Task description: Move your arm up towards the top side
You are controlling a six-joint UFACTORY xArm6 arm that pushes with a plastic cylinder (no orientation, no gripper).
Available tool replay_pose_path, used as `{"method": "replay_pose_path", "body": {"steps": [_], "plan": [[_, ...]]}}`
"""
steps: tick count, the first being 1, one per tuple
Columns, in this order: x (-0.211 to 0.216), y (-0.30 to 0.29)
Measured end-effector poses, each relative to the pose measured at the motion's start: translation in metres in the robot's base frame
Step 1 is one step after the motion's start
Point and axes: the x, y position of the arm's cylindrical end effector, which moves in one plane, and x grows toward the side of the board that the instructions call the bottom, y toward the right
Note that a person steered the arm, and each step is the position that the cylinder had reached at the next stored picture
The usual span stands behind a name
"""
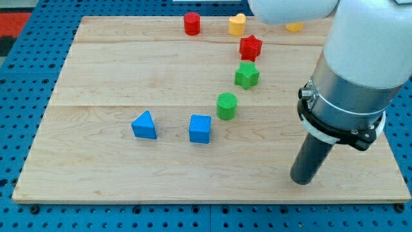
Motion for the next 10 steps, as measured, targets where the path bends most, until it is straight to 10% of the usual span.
{"method": "replay_pose_path", "body": {"steps": [10], "plan": [[-0.118,0.076]]}}
